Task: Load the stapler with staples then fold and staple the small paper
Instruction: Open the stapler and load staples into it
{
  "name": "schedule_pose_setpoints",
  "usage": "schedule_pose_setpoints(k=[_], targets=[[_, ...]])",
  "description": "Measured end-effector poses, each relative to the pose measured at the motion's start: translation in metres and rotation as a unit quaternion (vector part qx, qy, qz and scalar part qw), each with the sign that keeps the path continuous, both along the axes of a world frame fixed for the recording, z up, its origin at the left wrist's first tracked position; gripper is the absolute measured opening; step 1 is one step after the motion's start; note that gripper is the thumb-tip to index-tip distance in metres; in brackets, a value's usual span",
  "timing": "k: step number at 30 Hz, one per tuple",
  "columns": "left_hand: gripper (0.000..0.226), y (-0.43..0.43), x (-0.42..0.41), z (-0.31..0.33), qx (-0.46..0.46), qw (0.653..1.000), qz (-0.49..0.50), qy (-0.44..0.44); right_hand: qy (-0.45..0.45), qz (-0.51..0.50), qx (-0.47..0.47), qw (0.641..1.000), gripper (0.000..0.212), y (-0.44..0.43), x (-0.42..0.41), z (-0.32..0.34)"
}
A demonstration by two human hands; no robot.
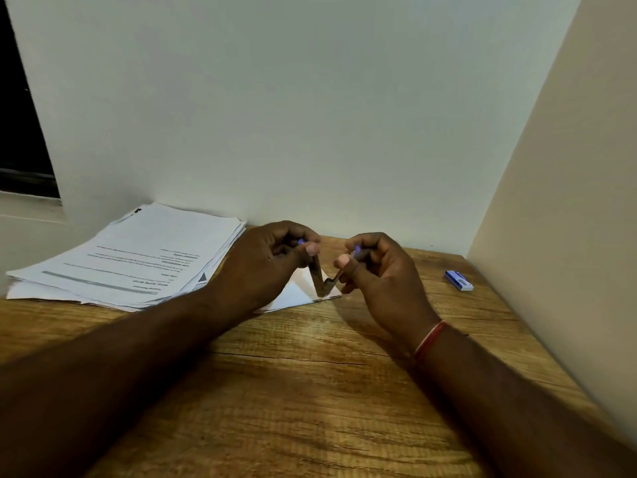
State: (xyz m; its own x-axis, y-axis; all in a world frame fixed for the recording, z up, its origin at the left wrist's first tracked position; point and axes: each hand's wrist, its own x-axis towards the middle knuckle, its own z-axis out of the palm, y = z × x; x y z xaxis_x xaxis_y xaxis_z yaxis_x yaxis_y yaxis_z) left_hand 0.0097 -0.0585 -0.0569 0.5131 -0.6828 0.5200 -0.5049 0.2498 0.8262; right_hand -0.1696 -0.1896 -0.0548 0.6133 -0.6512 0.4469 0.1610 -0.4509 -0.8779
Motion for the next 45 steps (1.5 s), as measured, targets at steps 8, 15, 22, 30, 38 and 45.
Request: schedule_pose_setpoints(k=[8, 15, 22, 30, 38, 45], targets=[[0.018, 0.001, 0.019, -0.001, -0.022, 0.994, 0.027, 0.103, 0.116, -0.015, 0.013, 0.993, 0.007, -0.008, -0.007, -0.002], [0.025, 0.007, 0.003, 0.003, 0.028, 0.999, -0.004, 0.021, 0.118, 0.002, -0.048, 0.992, 0.016, 0.002, -0.009, 0.0], [0.03, 0.011, -0.006, 0.005, 0.04, 0.999, -0.024, 0.001, 0.064, 0.036, -0.066, 0.995, 0.02, 0.007, -0.01, 0.004], [0.027, 0.012, -0.008, 0.007, 0.005, 0.996, -0.091, 0.008, 0.063, 0.032, -0.078, 0.994, 0.021, 0.006, -0.009, 0.004], [0.022, 0.011, -0.014, 0.005, -0.004, 0.999, -0.043, -0.021, 0.072, 0.026, -0.082, 0.994, 0.012, 0.001, -0.005, 0.003], [0.021, 0.011, -0.017, 0.005, 0.006, 0.998, -0.027, -0.052, 0.081, 0.013, -0.093, 0.992, 0.006, -0.002, -0.003, 0.0]])
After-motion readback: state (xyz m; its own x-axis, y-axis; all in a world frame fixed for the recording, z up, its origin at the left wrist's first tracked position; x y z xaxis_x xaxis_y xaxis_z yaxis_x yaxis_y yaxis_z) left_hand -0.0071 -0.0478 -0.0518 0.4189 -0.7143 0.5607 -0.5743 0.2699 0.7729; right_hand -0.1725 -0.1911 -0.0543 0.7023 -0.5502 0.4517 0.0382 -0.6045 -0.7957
